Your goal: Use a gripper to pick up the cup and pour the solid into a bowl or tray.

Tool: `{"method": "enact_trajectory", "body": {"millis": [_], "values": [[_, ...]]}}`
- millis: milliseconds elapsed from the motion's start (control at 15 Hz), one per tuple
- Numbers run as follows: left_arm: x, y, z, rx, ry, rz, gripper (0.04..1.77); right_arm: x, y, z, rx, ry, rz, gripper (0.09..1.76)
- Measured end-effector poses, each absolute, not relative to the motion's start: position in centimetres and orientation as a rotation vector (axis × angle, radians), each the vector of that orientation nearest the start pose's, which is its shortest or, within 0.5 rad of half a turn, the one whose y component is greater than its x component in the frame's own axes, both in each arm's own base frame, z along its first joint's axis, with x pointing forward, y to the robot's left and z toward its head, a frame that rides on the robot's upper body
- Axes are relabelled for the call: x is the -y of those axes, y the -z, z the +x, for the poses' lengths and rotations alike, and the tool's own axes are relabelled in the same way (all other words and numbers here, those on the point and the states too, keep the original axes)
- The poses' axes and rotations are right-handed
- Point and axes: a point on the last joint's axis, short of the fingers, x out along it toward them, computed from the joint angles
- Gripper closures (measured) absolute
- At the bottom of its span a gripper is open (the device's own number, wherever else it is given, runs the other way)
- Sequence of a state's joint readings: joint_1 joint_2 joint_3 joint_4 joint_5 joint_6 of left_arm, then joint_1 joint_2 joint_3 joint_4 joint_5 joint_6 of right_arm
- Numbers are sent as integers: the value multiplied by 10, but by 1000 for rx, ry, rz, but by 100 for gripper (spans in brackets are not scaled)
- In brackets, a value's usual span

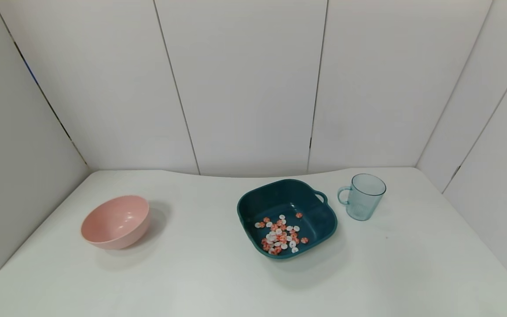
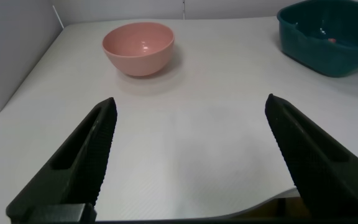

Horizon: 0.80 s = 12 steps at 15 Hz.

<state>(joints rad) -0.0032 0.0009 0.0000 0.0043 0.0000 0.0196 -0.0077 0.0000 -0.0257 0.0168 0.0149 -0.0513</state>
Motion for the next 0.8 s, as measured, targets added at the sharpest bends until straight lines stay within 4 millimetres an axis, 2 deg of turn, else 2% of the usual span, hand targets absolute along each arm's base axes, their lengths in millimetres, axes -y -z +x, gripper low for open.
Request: {"method": "enact_trajectory", "body": {"millis": [800], "values": [[0,-75,-23,-5,3,20,9,0,-75,-23,-9,-9,-22,15]]}}
